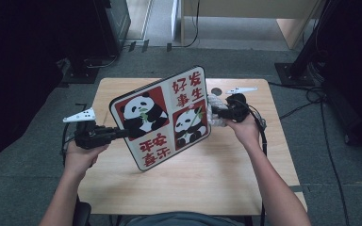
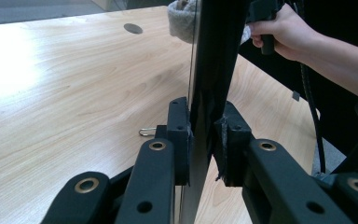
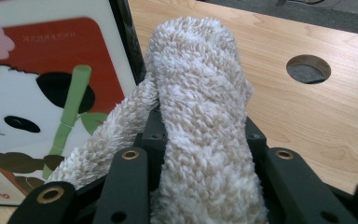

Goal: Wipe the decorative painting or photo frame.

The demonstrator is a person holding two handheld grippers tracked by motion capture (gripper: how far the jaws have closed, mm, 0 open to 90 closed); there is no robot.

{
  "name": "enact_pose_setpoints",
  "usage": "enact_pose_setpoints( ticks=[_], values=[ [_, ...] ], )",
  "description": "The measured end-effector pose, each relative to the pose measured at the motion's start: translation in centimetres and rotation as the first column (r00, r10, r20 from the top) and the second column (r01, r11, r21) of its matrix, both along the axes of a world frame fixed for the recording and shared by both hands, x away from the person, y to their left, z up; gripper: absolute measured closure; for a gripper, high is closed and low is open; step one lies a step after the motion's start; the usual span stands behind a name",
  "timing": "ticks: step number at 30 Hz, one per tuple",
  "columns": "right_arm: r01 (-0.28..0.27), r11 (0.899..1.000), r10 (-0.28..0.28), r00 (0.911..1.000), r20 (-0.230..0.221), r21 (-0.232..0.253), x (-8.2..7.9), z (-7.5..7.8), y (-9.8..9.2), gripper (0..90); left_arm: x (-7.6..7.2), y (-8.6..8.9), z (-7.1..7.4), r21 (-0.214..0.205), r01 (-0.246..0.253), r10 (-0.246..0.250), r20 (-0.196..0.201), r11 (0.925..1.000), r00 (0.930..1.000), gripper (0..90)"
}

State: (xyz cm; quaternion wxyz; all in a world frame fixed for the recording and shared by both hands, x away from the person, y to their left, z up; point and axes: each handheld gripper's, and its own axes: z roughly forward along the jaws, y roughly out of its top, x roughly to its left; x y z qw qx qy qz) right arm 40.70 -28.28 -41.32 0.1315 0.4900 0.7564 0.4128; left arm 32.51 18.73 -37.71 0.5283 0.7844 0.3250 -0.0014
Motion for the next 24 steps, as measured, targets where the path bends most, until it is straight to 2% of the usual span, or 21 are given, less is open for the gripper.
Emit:
enact_pose_setpoints(
  ticks=[2,14,24],
  values=[
    [-0.002,1.0,0.002,1.0,0.01,0.0,-0.2,-0.4,-0.1,65.0,0.0,0.0,0.0,-0.001,0.0,0.0,0.0,1.0,1.0,78.4],
    [0.017,1.0,-0.017,0.9998,-0.008,0.007,-1.3,-2.6,-0.3,65.0,0.0,0.0,0.0,-0.004,-0.004,0.004,0.0,1.0,1.0,78.2],
    [0.017,1.0,-0.018,0.9994,-0.031,-0.011,-1.8,-4.3,-0.6,64.9,0.0,0.0,-0.1,-0.004,-0.013,0.013,0.004,0.9999,0.9999,77.8]
  ],
)
